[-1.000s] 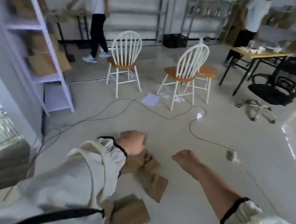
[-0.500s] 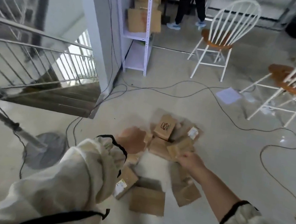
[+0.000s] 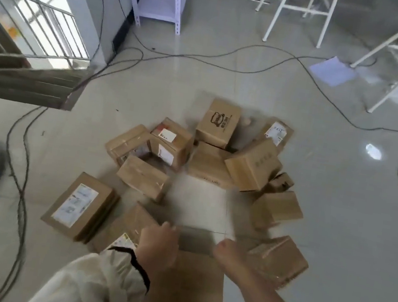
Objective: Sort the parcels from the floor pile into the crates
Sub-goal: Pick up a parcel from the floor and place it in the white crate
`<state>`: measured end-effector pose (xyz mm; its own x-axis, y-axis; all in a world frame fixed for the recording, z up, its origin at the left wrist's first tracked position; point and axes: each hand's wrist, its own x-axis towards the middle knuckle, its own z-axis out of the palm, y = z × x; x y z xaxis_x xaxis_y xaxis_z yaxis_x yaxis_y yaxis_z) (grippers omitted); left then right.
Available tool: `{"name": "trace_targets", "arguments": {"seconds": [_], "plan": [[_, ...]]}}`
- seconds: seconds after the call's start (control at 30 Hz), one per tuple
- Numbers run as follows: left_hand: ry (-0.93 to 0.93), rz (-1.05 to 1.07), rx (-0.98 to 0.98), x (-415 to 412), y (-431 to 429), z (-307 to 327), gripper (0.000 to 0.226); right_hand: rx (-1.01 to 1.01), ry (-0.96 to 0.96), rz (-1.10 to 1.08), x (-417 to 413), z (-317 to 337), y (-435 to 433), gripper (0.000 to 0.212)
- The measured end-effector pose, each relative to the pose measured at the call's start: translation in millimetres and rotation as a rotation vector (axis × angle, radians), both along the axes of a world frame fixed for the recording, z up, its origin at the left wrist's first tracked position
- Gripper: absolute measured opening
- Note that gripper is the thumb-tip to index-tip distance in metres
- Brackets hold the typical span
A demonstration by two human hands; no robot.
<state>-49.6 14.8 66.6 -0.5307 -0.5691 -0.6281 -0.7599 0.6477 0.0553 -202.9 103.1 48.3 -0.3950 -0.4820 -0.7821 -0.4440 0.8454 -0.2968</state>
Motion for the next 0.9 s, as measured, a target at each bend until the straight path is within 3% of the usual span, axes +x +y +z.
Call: {"name": "trace_targets", "arguments": {"seconds": [0.07,0.17,0.3,0.4,0.5,0.63,0.83,0.9], "plan": [[-0.039,-0.02,0.041,1,-1,-82,0.033,-0.018,0.013,0.004,-6,-81,0,0.014],[-0.131,-0.144,0.092,10,-4,-180,0.044,-0.088,0.056,0.05,-23,-170,-1,0.036],[-0.167,-0.08,0.265,18,-12,-246,0.065,0.121,0.057,0.234,-50,-235,-5,0.039],[-0.045,0.0,0.325,19,-13,-261,0.07,0.248,-0.093,0.191,-55,-256,1,0.044],[0.052,0.073,0.348,22,-6,-261,0.067,0.239,-0.088,0.113,-49,-260,9,0.047],[0.095,0.102,0.338,21,-6,-262,0.066,0.21,-0.087,0.104,-47,-259,9,0.031],[0.318,0.111,0.087,-16,-52,-237,0.068,-0.101,-0.025,-0.134,-86,-226,-26,0.027],[0.451,0.13,-0.043,-26,-68,-221,0.071,-0.286,0.094,-0.224,-95,-213,-34,0.041]]}}
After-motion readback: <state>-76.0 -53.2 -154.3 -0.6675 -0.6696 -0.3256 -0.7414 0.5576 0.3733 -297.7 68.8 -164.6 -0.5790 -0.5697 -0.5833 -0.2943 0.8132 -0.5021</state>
